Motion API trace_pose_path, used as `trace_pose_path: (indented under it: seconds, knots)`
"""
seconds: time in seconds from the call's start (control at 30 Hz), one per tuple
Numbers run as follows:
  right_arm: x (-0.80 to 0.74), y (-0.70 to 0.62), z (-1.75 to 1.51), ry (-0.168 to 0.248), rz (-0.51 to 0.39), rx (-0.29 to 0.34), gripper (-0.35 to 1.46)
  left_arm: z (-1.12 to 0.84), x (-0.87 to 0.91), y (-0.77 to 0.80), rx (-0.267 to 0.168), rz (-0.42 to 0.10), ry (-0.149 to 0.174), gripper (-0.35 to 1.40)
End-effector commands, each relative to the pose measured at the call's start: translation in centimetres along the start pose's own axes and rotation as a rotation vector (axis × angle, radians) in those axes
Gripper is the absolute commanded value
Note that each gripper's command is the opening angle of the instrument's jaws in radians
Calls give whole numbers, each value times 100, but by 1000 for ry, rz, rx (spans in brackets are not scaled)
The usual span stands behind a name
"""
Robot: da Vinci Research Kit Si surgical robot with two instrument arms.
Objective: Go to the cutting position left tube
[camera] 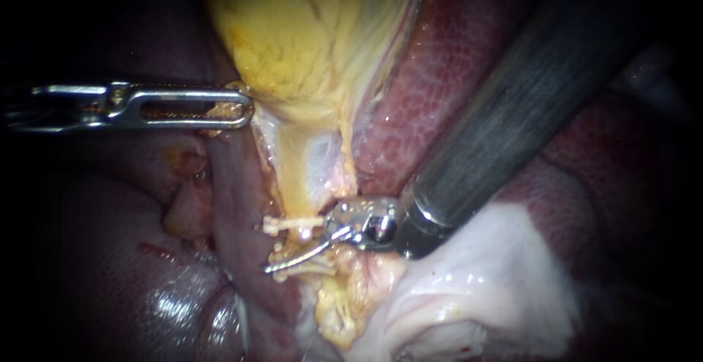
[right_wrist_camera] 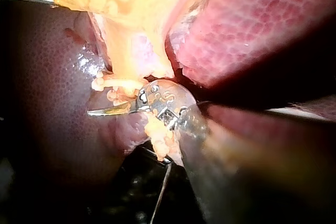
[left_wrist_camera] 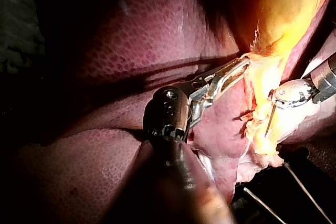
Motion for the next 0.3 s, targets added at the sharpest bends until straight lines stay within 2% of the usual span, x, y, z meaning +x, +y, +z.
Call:
trace_pose_path:
  seconds: [0.03, 0.3]
  knots:
    - [0, 0, 0, 0, 0, -1, 120, 0, 0, 0, 1, 0, 0, -35]
    - [0, 0, -1, -1, -1, 0, 120, 0, 1, -1, 0, 0, 0, -35]
